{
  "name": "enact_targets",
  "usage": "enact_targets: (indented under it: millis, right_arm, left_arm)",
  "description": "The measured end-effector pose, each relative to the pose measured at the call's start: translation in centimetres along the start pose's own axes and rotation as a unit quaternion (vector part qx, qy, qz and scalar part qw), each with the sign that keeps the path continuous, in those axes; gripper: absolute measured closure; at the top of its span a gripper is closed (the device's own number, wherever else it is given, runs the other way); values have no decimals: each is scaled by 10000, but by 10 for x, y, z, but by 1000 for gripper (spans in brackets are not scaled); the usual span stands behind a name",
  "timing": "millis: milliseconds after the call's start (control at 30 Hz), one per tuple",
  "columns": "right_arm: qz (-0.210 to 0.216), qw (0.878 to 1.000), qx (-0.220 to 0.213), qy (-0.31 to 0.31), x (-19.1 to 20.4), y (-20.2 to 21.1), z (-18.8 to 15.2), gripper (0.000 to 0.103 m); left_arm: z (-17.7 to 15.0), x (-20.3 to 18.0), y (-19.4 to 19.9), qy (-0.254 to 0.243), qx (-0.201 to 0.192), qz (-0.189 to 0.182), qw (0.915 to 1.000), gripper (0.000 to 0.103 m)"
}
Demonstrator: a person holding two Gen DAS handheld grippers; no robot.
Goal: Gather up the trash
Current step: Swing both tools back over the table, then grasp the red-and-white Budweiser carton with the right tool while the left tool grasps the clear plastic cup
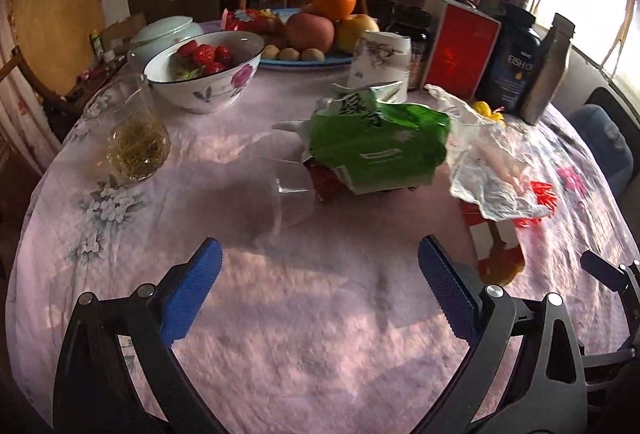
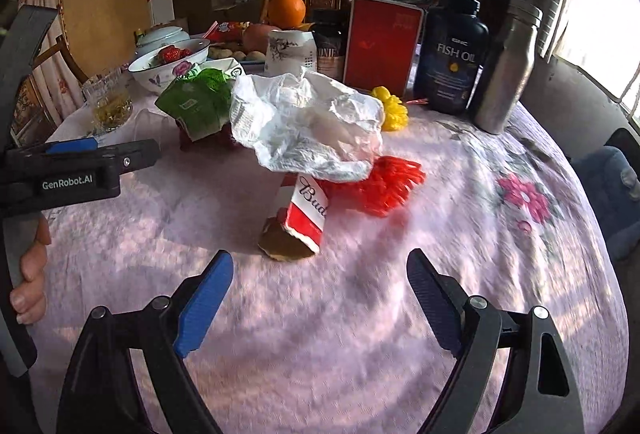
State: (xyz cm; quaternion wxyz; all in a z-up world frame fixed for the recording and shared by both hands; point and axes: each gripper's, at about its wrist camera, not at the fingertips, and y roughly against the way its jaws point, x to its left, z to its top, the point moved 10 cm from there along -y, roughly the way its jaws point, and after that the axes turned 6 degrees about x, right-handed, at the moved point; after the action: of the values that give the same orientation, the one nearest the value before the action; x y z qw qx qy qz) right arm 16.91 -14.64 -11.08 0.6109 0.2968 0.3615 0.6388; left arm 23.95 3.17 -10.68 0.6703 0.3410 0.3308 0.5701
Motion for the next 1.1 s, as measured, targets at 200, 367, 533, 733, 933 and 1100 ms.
enact_targets:
  millis: [200, 367, 533, 733, 933, 1100]
  right_arm:
    - [-191, 9996, 186, 3, 8, -32, 20, 43]
    - [-253, 9987, 375, -239, 1, -52, 24, 66]
    - [-168, 9979, 464, -428, -2, -54, 21, 99]
    - [528, 9955, 324, -712, -9, -7, -13, 100]
    - [1241, 9842, 416, -1195, -26, 20, -63, 100]
    - [1659, 9757, 383, -1378, -30, 29, -78, 100]
  left_arm:
    - [4, 23, -6, 463, 79, 21, 9989, 8]
    - [5, 31, -9, 647, 128, -62, 9978, 8]
    - [4, 29, -14, 619, 170, -79, 9979, 8]
    - [3, 26, -23, 606, 225, -150, 9978, 8]
    - [6, 29, -35, 507, 91, 114, 9986, 8]
    - [12, 31, -41, 367, -103, 412, 9984, 8]
